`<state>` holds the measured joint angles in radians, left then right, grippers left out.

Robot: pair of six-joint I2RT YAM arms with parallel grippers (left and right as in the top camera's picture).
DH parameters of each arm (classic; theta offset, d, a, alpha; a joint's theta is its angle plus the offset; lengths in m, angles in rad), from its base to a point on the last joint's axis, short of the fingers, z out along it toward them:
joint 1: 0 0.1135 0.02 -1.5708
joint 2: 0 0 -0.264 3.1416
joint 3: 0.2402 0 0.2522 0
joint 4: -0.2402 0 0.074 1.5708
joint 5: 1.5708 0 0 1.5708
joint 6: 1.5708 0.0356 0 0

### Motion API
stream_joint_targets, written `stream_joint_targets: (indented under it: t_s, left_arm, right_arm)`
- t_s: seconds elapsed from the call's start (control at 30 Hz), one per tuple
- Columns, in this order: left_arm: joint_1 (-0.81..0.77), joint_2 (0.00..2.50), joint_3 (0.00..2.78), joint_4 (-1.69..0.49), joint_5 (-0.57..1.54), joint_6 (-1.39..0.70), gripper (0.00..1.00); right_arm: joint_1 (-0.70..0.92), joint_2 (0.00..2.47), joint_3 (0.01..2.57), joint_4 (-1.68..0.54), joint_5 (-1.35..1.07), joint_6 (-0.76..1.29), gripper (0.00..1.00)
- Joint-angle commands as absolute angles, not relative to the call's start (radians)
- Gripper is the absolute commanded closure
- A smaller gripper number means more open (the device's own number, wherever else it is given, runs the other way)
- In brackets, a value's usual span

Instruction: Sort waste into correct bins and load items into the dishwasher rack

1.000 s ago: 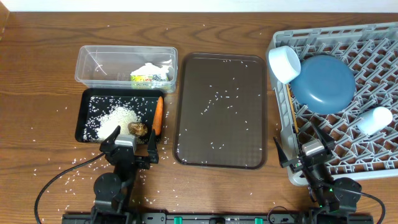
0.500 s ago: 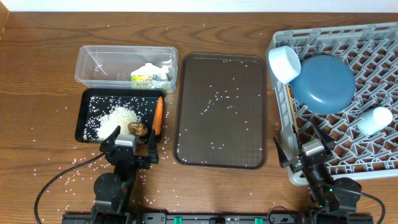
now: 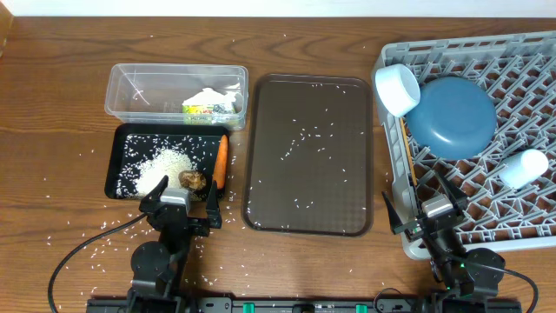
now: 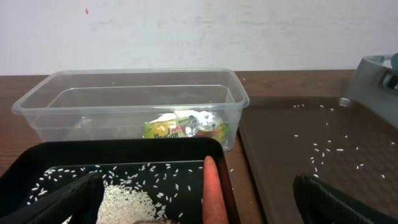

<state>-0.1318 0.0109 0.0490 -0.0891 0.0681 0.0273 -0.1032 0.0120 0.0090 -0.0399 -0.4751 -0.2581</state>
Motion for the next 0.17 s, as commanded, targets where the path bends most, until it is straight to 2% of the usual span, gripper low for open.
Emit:
stream_joint_targets:
  t_s: [0.0, 0.13]
  left_arm:
    - [-0.126, 0.004, 0.020, -0.096, 0.071, 0.041, 0.02]
    - [-0.126, 0.004, 0.020, -0.096, 0.071, 0.041, 0.02]
  right_arm:
    - [-0.097, 0.006, 0.005, -0.041, -0.479, -0.263, 0.01]
    - [-0.097, 0.006, 0.005, -0.041, -0.479, -0.263, 0.01]
